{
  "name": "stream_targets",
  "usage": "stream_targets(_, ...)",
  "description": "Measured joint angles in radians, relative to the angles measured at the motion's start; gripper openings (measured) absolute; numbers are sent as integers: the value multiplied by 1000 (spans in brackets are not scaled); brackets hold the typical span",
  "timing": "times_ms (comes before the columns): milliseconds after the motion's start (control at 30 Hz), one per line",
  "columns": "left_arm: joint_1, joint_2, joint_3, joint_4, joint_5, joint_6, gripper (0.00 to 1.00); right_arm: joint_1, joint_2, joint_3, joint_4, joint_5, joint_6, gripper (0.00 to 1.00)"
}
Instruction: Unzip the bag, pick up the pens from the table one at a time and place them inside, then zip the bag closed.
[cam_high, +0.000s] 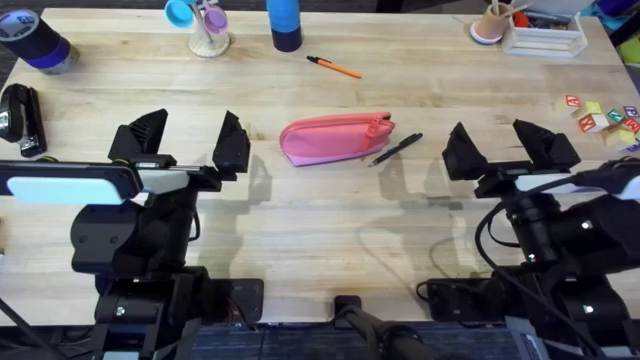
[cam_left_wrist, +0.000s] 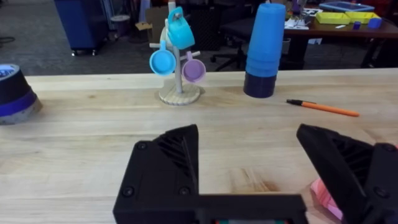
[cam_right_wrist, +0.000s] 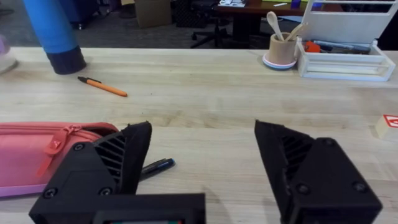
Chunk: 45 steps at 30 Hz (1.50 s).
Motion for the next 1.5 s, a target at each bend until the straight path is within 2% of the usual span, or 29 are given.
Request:
stream_targets(400,0,0,0,-11,0,10,995,0,0,0,-2,-20,1,997)
stream_targets(567,0,0,3,-21,0,22,995,0,0,-1,49,-14,16,996)
stream_targets(600,0,0,34,-79,0,25,995,0,1,10,42,-13,24,995)
stream_targets(733,0,15,136,-151,0,26,995,0,45,85,-6,-11,26,996)
stream_targets(900,0,115,299,-246,0,29,993,0,179,248,-66,-10,21,996)
stream_targets(1100,0,339,487,-367,6,29,994,0,419,447,-140,-10,18,996)
stream_targets(1300,0,567,673,-506,48,29,993,0,677,662,-311,-10,18,996)
stream_targets(1500,0,745,814,-638,95,29,993,0,871,843,-447,-11,18,996)
